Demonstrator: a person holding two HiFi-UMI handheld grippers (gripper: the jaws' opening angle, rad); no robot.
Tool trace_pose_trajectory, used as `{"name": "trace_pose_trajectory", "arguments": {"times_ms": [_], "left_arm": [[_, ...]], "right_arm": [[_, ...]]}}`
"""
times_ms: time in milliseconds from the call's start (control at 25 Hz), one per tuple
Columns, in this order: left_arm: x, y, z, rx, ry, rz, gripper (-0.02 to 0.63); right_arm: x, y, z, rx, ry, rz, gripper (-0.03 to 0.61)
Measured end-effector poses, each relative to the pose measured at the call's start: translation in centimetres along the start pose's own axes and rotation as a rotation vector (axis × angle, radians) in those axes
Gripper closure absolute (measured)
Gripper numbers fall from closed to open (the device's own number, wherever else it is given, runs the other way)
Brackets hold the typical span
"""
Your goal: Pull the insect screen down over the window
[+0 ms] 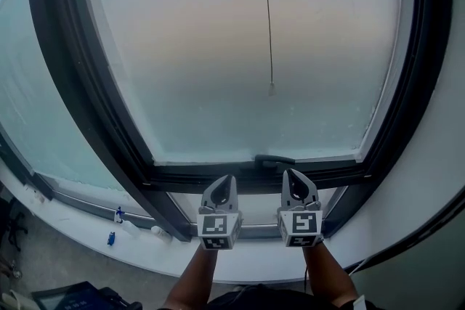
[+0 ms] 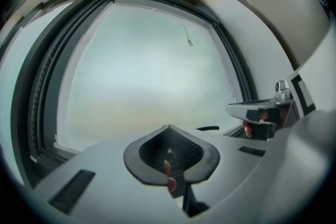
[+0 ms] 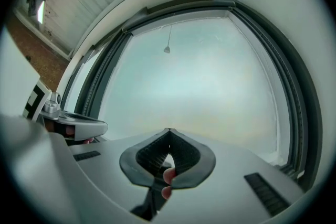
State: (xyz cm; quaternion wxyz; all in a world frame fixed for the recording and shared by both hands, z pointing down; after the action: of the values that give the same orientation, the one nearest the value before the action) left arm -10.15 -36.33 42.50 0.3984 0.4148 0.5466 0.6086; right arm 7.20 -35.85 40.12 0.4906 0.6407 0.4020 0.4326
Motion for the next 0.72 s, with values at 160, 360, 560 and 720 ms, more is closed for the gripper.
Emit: {"name": "trace_pose_trajectory", "arguments": {"times_ms": [160, 360, 560, 720], "left_arm": [[-2.0, -4.6, -0.7, -0.082, 0.011, 0.111, 0.611], [-4.0, -11.8, -0.9, -0.148, 0.024, 0.267, 0.611], [-4.5, -18.2, -0.2, -0.153, 0.016, 0.405, 0.611], [-4.7, -23.0, -0.9, -0.182, 0.006, 0.491, 0.611]], "right_arm": [[-1.4, -5.0, 1.0, 0.056, 0.024, 0.101, 0.575], [-3.7, -11.0, 2.4, 0.091, 0.023, 0.228, 0.575], [-5.4, -17.5, 3.2, 0.189, 0.009, 0.379, 0.575], [-5.2, -23.1, 2.8, 0.226, 0.015, 0.532, 0.575]]}}
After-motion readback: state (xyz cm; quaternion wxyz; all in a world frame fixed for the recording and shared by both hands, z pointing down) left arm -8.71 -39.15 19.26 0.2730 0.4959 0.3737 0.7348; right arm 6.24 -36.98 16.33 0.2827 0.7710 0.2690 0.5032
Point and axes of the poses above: the fingertips, and each gripper's own axes: x backward along the fingers, z to its right, y out of its underside, the point moved 4 cm from there along x, backward along the fingers
